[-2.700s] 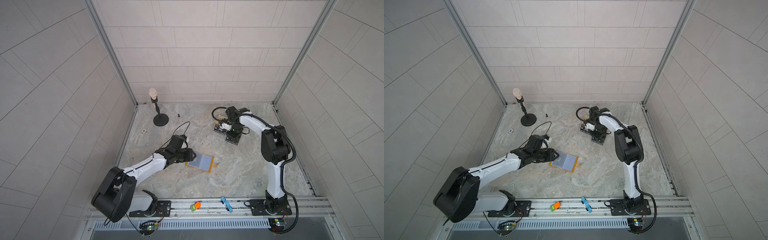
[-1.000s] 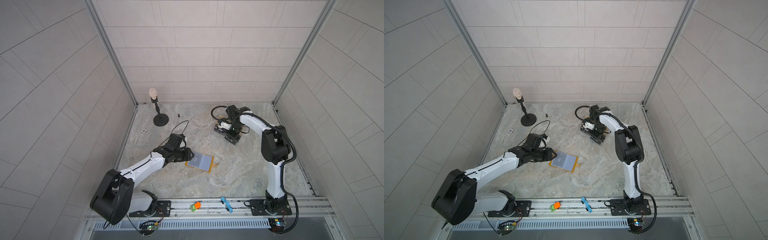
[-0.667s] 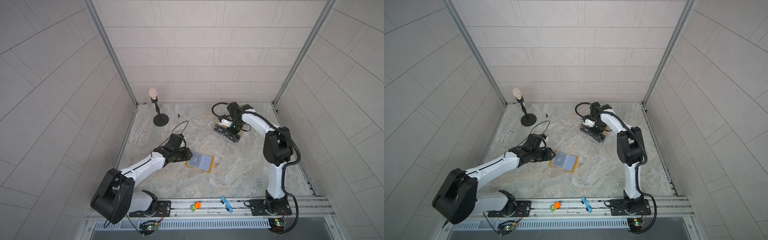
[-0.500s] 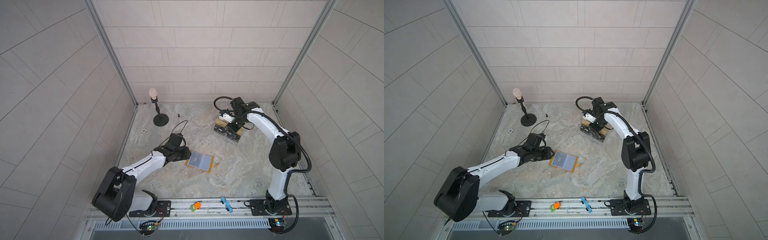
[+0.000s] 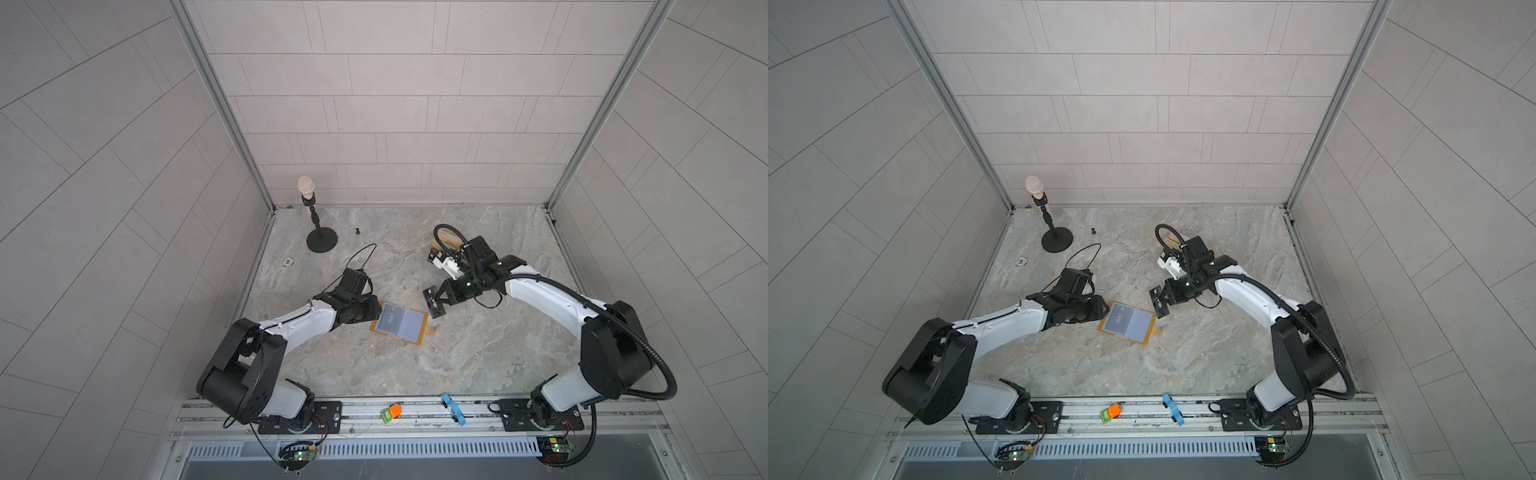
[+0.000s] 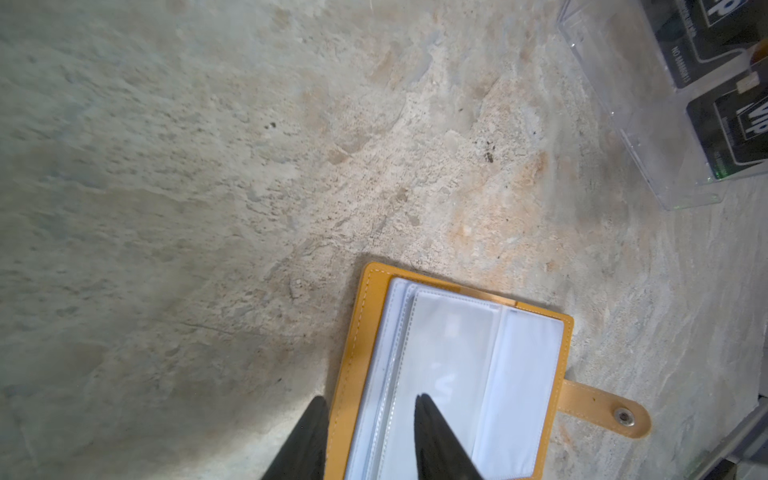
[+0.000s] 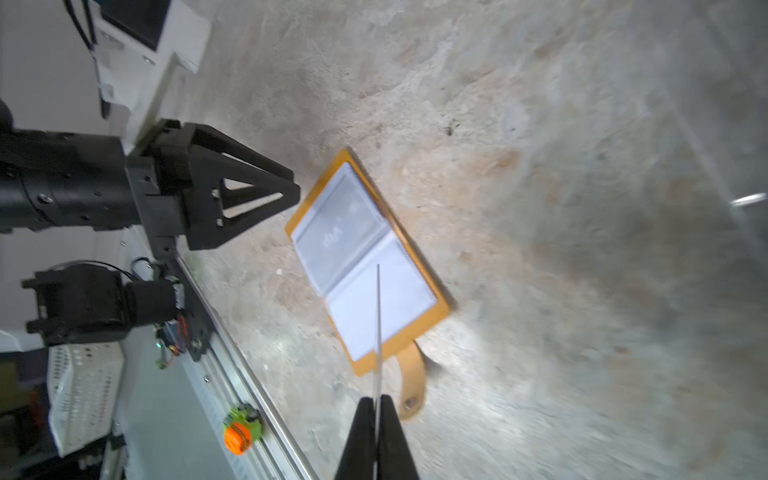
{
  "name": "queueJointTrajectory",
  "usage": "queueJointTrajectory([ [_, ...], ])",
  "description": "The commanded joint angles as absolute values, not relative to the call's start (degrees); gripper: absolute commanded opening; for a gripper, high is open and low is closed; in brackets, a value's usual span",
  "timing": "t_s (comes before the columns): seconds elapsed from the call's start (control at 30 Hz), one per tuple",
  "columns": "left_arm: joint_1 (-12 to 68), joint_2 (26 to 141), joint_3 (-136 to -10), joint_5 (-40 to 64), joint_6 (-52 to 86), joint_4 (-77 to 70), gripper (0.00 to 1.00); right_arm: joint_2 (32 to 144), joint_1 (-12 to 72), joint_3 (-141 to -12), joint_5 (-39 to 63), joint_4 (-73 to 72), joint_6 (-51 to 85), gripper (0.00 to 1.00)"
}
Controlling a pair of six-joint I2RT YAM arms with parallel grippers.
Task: Insert credit cards into a card holder
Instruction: Pick up the credit card from the storage box, then insert the credit card into the card slot.
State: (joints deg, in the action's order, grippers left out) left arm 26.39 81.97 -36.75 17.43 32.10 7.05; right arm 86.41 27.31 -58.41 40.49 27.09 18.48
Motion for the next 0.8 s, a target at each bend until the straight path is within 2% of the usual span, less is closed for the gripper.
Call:
queueJointTrajectory([
  [0.0,27.03,82.52,-35.36,17.54,32.93,5.57,0.36,83.51,30.58,-53.5,40.87,10.79,33.21,0.0],
  [0.2,28.31,82.77,-32.55,17.03,35.24,3.24,0.31,83.62,34.96,-47.03,36.32,-0.16,41.82,0.0],
  [0.3,31.1,81.73,-31.05,15.93,36.94,2.55,0.3,85.04,35.42,-44.08,37.15,-6.25,45.63,0.0],
  [0.47,34.07,79.75,-27.76,15.06,40.85,0.25,0.26,85.91,35.6,-42.4,36.78,-7.34,45.47,0.0],
  [0.77,35.77,71.66,-27.0,12.58,42.17,6.77,0.27,90.61,33.07,-45.25,41.62,-5.71,42.02,0.0],
])
